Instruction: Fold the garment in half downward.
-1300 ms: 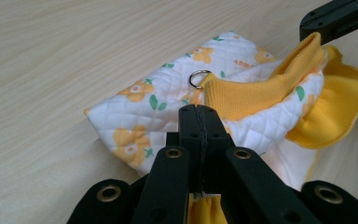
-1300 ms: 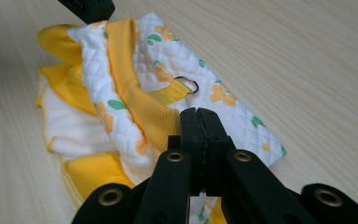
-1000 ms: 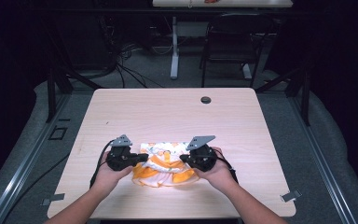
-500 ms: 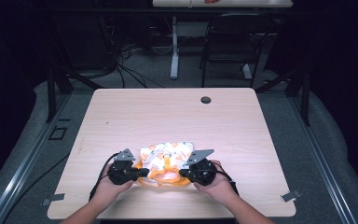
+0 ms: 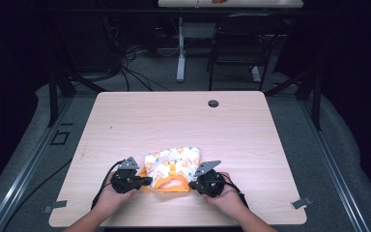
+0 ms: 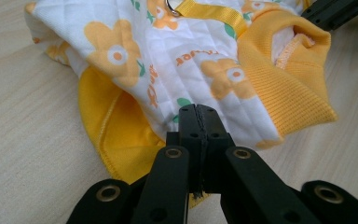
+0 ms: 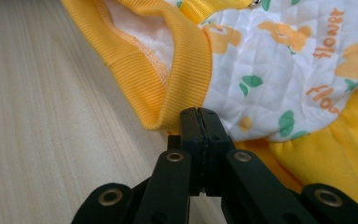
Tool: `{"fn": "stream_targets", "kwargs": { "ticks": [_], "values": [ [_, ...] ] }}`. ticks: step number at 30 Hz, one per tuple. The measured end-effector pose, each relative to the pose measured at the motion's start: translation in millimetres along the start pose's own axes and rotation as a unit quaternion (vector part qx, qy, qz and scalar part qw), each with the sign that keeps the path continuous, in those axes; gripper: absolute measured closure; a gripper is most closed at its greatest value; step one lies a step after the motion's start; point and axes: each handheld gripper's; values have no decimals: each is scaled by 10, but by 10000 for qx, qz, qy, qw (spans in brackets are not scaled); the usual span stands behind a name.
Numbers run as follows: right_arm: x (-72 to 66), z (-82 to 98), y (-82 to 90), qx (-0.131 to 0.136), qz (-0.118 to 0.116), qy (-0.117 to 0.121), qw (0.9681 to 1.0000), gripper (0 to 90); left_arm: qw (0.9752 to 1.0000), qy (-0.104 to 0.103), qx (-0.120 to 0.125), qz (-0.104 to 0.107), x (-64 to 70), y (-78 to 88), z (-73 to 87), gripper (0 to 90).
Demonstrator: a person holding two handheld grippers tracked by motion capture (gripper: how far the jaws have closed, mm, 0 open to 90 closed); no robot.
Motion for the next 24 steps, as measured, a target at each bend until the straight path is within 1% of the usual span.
{"fn": "stream_targets", "kwargs": {
  "ticks": [2, 4, 7, 8, 10, 11, 13, 15, 17, 18, 22, 23, 24],
  "values": [
    [4, 11, -7, 58, 0, -76, 10000, 900, 10000, -5, 2, -18, -6, -2, -1, 900],
    [6, 10, -13, 82, 7, -95, 9999, 900, 10000, 10, 18, -39, -15, -9, -7, 900],
    [7, 2, -14, 61, 24, -71, 10000, 900, 10000, -11, 4, -66, -27, -12, -20, 900],
    [11, -5, -21, 62, -3, -76, 10000, 900, 9999, -8, 9, -106, -49, -23, -39, 900],
    [17, -10, -23, 66, 14, -87, 9999, 900, 9999, 50, 27, -129, -70, -34, -57, 900],
    [21, -13, -27, 85, 24, -97, 9999, 900, 9999, 43, 41, -159, -85, -40, -67, 900],
    [38, -24, -25, 61, 54, -101, 9999, 900, 9998, 94, 66, -189, -108, -52, -84, 900],
    [51, -33, -31, 93, 81, -141, 9998, 900, 9995, 181, 127, -228, -132, -72, -102, 900],
    [77, -47, -32, 89, 110, -166, 9998, 900, 9995, 164, 121, -240, -153, -80, -117, 900],
    [87, -52, -35, 93, 136, -193, 9997, 900, 9992, 256, 168, -253, -163, -100, -135, 900],
    [161, -59, -48, 119, 149, -276, 9994, 900, 9987, 376, 246, -241, -219, -138, -167, 900],
    [173, -61, -50, 129, 157, -319, 9993, 900, 9987, 376, 246, -241, -219, -138, -167, 900],
    [201, -63, -55, 155, 181, -367, 9990, 900, 9982, 458, 301, -242, -245, -158, -178, 900]
  ]
}}
Point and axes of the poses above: each handheld gripper's, and its own axes: y roughly backward along the jaws, z roughly out of its underside, x roughly to its right, and after that the axes turned 2 degrees about -z, right-handed
